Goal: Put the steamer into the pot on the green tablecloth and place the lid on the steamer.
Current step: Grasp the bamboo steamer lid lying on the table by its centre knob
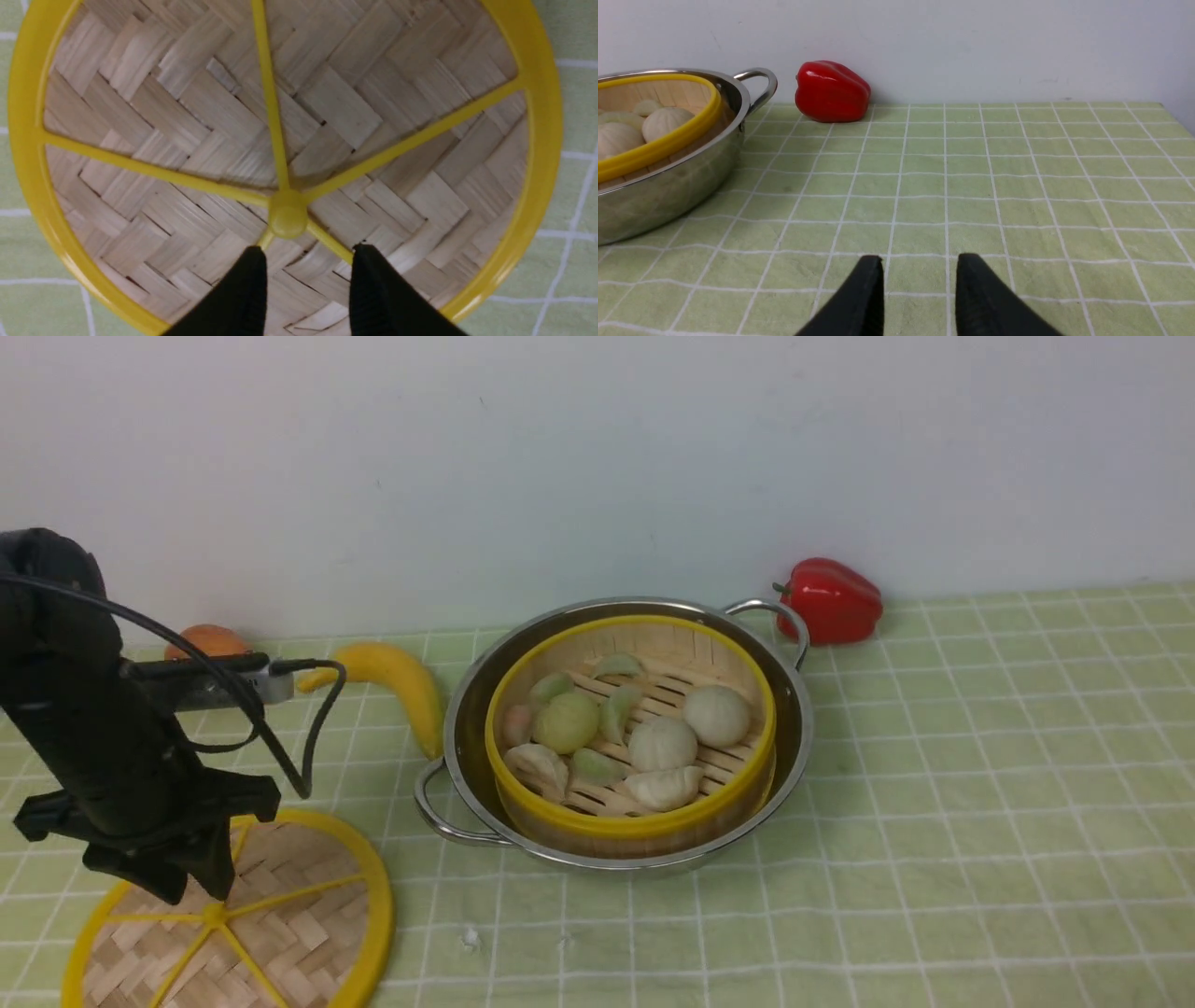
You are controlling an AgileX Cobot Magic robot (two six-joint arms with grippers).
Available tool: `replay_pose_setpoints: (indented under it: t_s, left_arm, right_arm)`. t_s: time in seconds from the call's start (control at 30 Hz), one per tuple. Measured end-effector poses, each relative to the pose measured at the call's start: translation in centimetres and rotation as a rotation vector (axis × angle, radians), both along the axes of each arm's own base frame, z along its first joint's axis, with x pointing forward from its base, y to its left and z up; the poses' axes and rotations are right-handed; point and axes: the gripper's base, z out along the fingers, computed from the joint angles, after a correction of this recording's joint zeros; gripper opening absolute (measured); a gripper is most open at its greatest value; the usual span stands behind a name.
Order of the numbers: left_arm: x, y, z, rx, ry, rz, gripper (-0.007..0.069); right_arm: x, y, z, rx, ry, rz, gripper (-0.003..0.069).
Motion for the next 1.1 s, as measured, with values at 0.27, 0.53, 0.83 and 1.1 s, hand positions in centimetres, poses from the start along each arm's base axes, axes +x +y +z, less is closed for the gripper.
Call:
replay_pose_setpoints:
  t_s: [0.27, 0.53, 0.83, 1.1]
  left_arm:
    - [0.6, 0.1, -2.6, -0.001, 0.076, 0.011, 0.0244]
    - [0.9, 0.1, -3.2, 0.004, 0.076, 0.036, 0.0208]
    - [0.9, 0.1, -3.2, -0.004, 0.075, 0.045, 0.0116]
    - [1.7, 0.5, 0.4, 0.035, 0.017, 0.016, 0.0116]
  right_arm:
    - [0.0, 0.0, 0.0, 0.0, 0.0, 0.0, 0.0243]
    - [0.0, 0.0, 0.0, 0.0, 0.0, 0.0, 0.0243]
    - [0.0, 0.0, 0.0, 0.0, 0.0, 0.0, 0.0243]
    - [0.0, 0.0, 0.0, 0.0, 0.0, 0.0, 0.0243]
